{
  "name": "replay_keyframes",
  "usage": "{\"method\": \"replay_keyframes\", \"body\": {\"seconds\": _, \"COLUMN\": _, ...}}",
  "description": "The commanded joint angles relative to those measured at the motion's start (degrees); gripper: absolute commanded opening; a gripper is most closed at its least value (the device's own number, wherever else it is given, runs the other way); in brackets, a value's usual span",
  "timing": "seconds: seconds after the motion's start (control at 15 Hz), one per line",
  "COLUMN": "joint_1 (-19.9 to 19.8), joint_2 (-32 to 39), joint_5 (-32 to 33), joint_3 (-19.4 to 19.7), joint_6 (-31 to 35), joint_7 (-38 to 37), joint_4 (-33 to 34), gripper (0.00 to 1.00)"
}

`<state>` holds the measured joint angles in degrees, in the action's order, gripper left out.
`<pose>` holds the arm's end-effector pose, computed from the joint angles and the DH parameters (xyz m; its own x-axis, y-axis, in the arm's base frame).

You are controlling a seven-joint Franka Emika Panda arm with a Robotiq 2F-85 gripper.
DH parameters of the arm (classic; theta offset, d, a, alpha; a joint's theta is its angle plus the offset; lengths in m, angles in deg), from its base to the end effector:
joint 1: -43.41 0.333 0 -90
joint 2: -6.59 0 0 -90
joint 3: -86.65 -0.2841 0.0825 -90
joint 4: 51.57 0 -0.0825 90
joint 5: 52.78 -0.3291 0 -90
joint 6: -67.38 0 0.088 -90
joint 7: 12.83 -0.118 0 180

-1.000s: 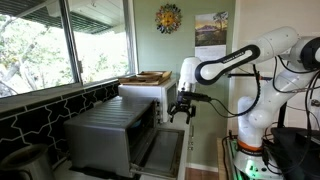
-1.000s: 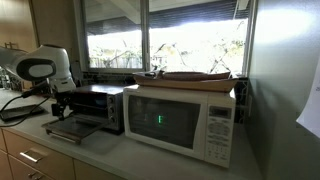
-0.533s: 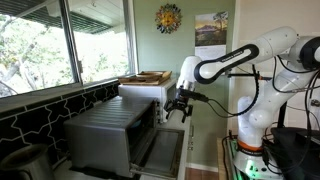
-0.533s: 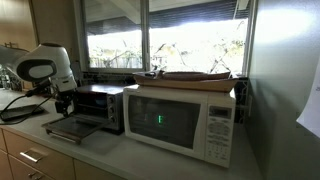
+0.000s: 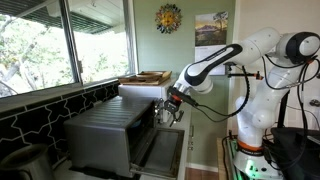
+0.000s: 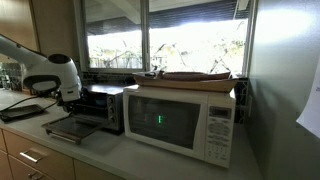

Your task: Open the oven door, then remove the blue bowl from the oven and close the oven

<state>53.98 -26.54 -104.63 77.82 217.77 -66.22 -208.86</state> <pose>0.3446 0.1049 0.4257 0.3526 -0.8695 -0.3458 -0.8377 -0.1285 -0.5309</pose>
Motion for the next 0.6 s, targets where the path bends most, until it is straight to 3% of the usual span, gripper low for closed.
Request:
{"method": "replay_keyframes", "body": {"seconds": 0.0, "joint_1": 8.2, "joint_2": 3.8, "joint_5": -15.7, "joint_3": 6.5, "joint_6": 6.3, "joint_7": 7.5, "joint_4": 0.0, "gripper": 1.0}}
{"method": "replay_keyframes", "body": {"seconds": 0.27, "joint_1": 15.3, "joint_2": 2.4, "joint_5": -33.6, "joint_3": 14.8, "joint_6": 8.0, "joint_7": 18.5, "joint_4": 0.0, "gripper": 1.0}}
{"method": "replay_keyframes", "body": {"seconds": 0.33, "joint_1": 5.4, "joint_2": 3.3, "joint_5": -28.2, "joint_3": 5.5, "joint_6": 3.8, "joint_7": 14.1, "joint_4": 0.3, "gripper": 1.0}}
{"method": "replay_keyframes", "body": {"seconds": 0.53, "joint_1": 3.1, "joint_2": 3.2, "joint_5": -29.2, "joint_3": 3.9, "joint_6": 3.0, "joint_7": 15.4, "joint_4": 0.4, "gripper": 1.0}}
